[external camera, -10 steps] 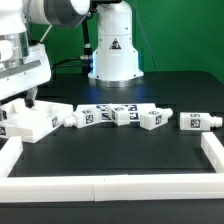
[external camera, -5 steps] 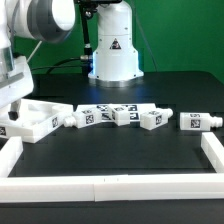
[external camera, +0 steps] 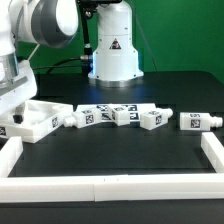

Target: Assemble one leg

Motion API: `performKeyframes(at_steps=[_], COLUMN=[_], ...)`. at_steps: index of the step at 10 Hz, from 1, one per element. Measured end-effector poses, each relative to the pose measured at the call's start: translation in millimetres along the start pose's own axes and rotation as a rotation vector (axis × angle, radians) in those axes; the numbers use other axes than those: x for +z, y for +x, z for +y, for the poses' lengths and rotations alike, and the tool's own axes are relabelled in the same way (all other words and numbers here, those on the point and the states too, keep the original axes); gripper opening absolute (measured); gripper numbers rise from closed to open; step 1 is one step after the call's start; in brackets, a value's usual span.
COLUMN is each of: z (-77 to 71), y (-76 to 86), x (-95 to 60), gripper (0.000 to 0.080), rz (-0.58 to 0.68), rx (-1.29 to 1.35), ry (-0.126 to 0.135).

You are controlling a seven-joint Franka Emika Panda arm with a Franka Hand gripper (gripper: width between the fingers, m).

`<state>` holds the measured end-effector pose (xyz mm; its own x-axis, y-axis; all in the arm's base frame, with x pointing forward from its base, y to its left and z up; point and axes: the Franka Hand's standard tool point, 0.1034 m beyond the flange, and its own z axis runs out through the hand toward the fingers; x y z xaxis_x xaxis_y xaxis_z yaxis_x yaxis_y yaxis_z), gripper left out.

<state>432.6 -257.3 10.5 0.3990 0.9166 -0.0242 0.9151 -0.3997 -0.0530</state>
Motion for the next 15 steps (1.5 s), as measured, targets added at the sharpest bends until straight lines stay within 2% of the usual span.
performKeyframes(at_steps=[1,2,3,4,5,6,11,12,14,15], z=[-0.3,-0.3,-0.4,-0.5,-0.5,-0.5,0.8,2.5,7.7,14.0], y=[-0.1,-0.1,-0.1,-0.1,-0.1,-0.2,-0.8,0.9,10.9,24.2], x=[0.4,0.5,0.7,0.8,0.9,0.9,-2.5,-10.6,-41.9,-58.6], gripper=[0.056,0.0418,0.0418,0.0235,0.0235,0.0068,0.0052,0.0052,0.0052,0.0052], rz=[0.0,0.0,0.0,0.0,0.0,0.0,-0.002,-0.001,-0.003,-0.007], rx=[0.0,0.0,0.0,0.0,0.0,0.001,-0.015,-0.001,0.102,0.193], ry=[0.001,0.001,0.001,0.002,0.002,0.002,-0.003,-0.007,-0.02,-0.049])
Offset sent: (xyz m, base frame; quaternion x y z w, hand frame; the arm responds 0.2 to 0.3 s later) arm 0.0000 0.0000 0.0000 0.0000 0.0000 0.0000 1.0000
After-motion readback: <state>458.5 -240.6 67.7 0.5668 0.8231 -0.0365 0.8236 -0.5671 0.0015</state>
